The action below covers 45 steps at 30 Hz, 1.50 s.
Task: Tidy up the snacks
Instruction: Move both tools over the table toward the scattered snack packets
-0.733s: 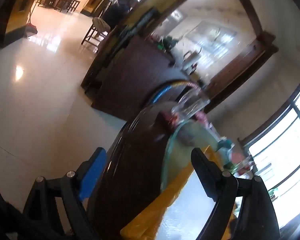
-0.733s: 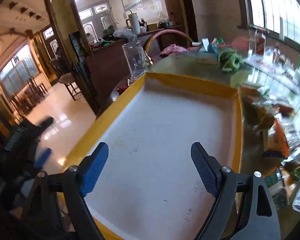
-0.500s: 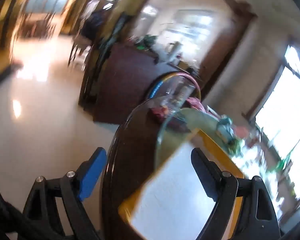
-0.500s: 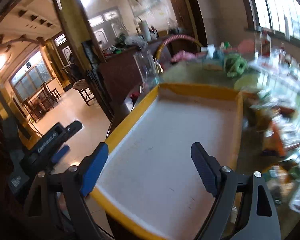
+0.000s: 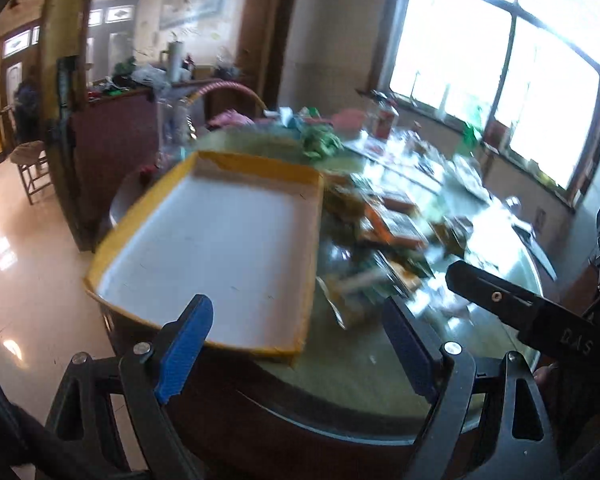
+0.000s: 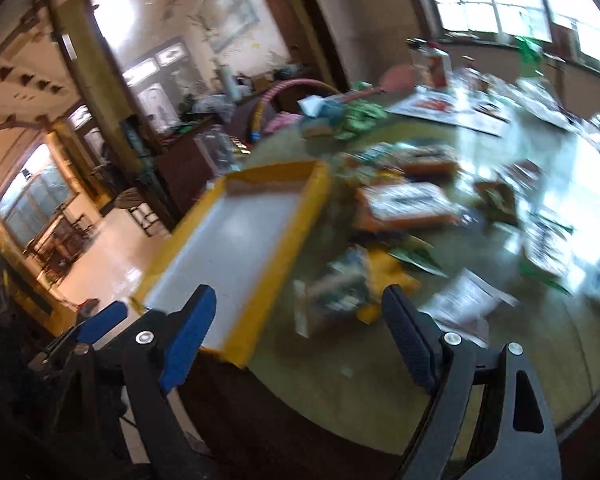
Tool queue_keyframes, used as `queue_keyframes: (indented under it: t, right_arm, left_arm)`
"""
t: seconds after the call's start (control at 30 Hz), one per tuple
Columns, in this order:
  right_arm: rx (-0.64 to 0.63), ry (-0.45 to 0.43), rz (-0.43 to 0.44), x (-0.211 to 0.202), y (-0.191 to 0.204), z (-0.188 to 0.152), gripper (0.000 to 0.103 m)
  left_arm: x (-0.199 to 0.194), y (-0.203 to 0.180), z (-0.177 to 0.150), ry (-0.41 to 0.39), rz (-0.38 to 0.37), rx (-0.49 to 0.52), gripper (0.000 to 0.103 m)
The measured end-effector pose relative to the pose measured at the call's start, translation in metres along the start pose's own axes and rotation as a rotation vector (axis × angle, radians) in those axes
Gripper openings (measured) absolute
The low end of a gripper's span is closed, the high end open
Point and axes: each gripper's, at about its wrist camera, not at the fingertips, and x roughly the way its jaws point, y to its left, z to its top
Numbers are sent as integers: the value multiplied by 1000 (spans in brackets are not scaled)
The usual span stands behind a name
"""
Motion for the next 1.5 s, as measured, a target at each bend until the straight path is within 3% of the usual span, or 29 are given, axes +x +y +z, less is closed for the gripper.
queue_keyframes:
  t: [0.23,0.53,1.0,1.5]
  right_arm:
    - [82,25,15,-30,-35,-15,85]
    - [86,83,-2,-57,-48,-6,85]
    - [121,137,16,-80,-61,-12,85]
    - [96,162,-16,-76,-73,-17,85]
  left_arm:
    - [-9,-42,-29,20,-30,60,87]
    - [-32,-67,-33,46,-57,129,87]
    - [-70,-69,-50,50,-68,128,87]
    - [-54,-53,-47,48,-77,132,87]
